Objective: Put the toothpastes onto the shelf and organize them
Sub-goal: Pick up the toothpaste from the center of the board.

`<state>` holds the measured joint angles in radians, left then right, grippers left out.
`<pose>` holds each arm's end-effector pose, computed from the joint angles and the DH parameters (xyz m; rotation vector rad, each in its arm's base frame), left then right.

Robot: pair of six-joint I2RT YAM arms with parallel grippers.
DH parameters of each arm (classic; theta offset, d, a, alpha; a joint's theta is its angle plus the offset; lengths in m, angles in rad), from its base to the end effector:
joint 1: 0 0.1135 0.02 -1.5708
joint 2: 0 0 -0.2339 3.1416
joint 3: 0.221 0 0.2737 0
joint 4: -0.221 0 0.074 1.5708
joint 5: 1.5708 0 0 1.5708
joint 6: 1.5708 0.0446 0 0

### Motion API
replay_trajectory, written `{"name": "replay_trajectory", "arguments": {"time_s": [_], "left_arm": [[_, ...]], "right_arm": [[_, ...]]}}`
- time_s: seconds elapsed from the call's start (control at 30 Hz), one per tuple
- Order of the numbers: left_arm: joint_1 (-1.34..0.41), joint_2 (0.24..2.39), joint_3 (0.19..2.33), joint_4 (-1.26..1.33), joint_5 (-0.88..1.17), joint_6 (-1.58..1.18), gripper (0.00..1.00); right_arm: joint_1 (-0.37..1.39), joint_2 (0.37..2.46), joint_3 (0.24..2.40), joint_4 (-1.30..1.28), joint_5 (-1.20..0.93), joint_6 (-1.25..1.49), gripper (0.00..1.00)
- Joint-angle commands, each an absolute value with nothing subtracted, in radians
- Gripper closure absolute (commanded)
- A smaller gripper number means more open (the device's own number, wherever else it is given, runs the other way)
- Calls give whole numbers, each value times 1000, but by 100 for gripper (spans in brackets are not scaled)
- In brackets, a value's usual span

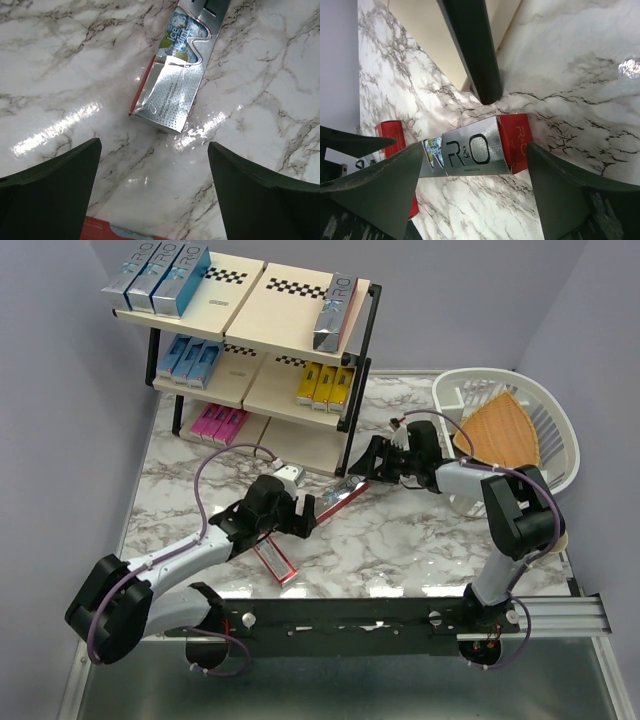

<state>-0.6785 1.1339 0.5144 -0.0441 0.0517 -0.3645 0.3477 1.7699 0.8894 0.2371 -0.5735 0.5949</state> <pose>0.2062 -0.1692 0.1462 0.3895 2.2744 -0.6121 0.3413 0.1494 0.1082 -0.0533 2.3394 1.1338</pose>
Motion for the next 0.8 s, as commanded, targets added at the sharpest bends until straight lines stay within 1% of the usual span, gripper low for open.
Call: {"name": "replay_trajectory", "arguments": {"time_s": [0.0, 0.13, 0.3, 0.57, 0.73, 0.77], "left_arm": [[-687, 1156, 517, 113, -3, -203, 1], [-690, 1232, 561, 114, 35, -152, 1], [-704, 1359, 646, 71, 28, -126, 1], [-745, 1445, 663, 114, 63, -81, 1], [-793, 1508, 667, 121, 8, -106, 2], [-811, 1515, 673, 115, -29, -109, 2]], "right_arm": [[347, 1720, 910, 193, -555, 541, 8], [347, 1692, 908, 176, -549, 529, 8], [347, 1652, 897, 146, -532, 506, 8], [344, 1598, 856, 147, -528, 512, 8], [337, 1586, 847, 149, -523, 511, 8], [337, 1588, 845, 147, -523, 509, 8]]}}
